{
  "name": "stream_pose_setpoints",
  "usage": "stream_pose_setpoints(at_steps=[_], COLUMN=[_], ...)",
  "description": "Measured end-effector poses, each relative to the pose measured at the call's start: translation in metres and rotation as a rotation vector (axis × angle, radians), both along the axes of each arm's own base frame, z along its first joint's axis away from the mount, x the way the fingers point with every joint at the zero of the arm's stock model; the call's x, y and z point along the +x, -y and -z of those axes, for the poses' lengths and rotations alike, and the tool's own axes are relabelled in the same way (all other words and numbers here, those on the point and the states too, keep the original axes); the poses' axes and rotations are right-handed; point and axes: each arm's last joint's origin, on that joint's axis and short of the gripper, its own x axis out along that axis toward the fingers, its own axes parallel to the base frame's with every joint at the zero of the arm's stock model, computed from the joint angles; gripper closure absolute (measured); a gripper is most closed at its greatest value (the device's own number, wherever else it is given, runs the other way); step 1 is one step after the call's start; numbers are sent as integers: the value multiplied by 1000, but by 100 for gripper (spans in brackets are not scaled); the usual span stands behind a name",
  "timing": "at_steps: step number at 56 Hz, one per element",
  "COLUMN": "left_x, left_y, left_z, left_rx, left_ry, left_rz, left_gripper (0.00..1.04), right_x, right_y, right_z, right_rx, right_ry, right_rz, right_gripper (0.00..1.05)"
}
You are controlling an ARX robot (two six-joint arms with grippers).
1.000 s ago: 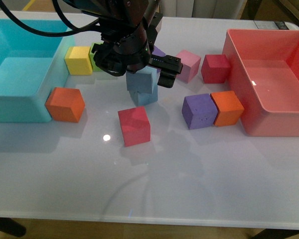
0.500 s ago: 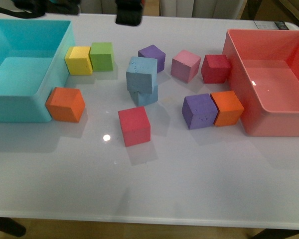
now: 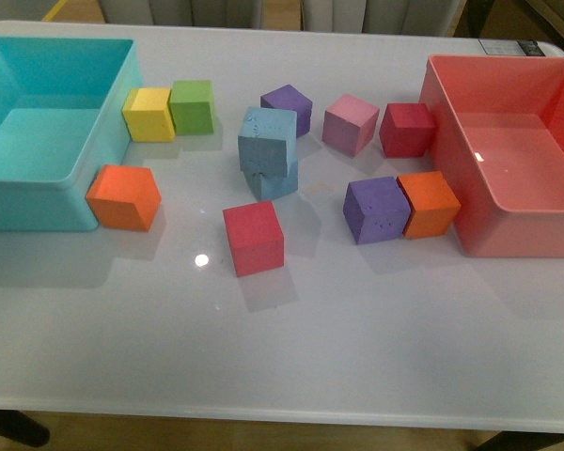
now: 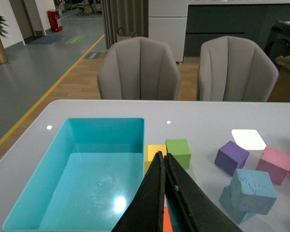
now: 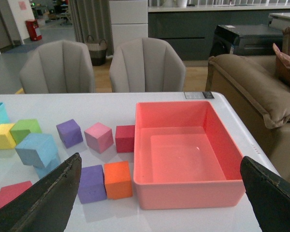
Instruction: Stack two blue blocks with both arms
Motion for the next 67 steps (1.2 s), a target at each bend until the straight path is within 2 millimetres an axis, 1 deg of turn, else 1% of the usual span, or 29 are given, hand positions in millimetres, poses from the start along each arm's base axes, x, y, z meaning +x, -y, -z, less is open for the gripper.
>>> stream_pose_setpoints(at_steps=[13,18,26,30,34,36,40,67], left_x=[-29,-44,-55,-61,-66,-69,-74,-95], left_y=[-18,-24,-29,-35,-40,-41,-41,-41], left_z=[10,15,19,20,23,26,32,25], left_rx=[0,0,0,0,0,0,0,1], left_ry=[10,11,9,10,10,27,5,30], left_rz=[-8,-1,-3,18,-10,-13,-3,-5], left_gripper=[103,103,103,103,103,103,103,103], right_x=[0,0,0,0,0,0,0,0], right_y=[0,0,0,0,0,0,0,0], right_z=[0,0,0,0,0,0,0,0], right_rx=[0,0,0,0,0,0,0,0], right_ry=[0,0,0,0,0,0,0,0], right_rz=[-1,0,0,-1,0,0,-1,0], right_gripper=[9,9,9,9,9,9,9,9])
